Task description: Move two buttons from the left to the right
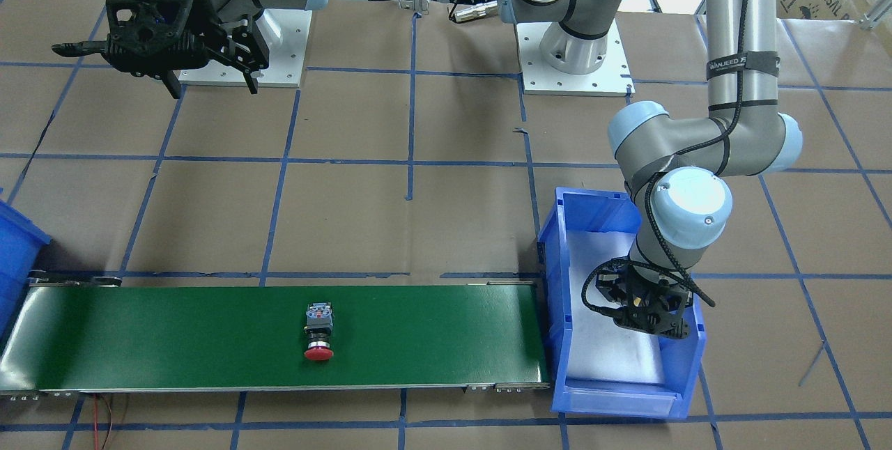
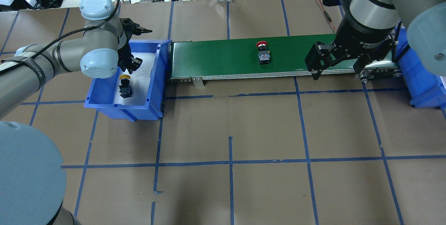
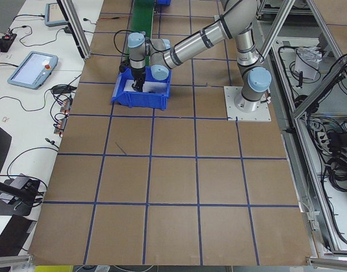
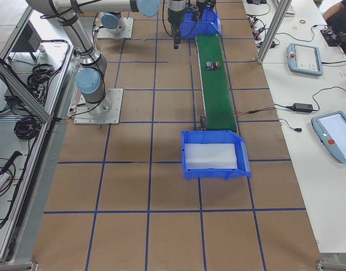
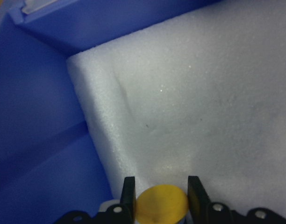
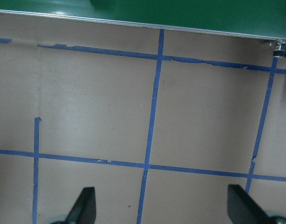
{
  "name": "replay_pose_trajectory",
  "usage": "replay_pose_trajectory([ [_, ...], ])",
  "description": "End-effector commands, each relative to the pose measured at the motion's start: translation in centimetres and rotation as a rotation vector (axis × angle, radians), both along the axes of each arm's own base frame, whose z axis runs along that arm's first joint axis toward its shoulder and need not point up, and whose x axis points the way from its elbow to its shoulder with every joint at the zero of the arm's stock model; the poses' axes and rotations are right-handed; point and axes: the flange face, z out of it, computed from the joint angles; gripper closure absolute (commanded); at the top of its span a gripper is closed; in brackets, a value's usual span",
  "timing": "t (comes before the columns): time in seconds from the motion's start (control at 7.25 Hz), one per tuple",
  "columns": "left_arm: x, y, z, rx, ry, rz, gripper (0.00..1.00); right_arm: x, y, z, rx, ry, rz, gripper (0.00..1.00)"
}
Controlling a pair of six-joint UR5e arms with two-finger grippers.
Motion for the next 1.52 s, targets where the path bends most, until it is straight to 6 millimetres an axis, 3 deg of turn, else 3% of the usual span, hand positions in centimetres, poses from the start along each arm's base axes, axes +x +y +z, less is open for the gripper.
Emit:
replay_pose_trajectory([
  [0.0,-1.0,0.7,4.7,-0.036,0.105,0.195,0.67,-0.1,0.0,-0.1,0.002,0.006,0.001,0.00],
  [0.28,-2.1,1.1,9.1,-0.044,0.135,0.211,0.67,-0.2,-0.2,-0.3,0.001,0.007,0.002,0.00],
  [0.69,-7.2,1.0,16.0,-0.019,0.156,0.358,0.68,0.0,-0.1,-0.1,-0.004,0.001,0.005,0.00],
  [0.83,-9.9,1.4,17.1,-0.027,0.162,0.396,0.68,0.1,-0.2,-0.5,0.007,0.000,0.005,0.00],
  [0.97,-12.9,1.7,16.7,-0.032,0.166,0.399,0.68,0.1,-0.3,-0.6,0.005,0.000,-0.001,0.00],
  [1.24,-14.2,1.5,16.7,-0.035,0.235,0.472,0.69,-0.5,-0.7,-0.1,-0.008,0.024,-0.002,0.00],
  [1.38,-14.7,0.6,15.4,-0.047,0.261,0.512,0.69,-0.7,-1.2,-0.7,-0.005,0.016,-0.005,0.00],
])
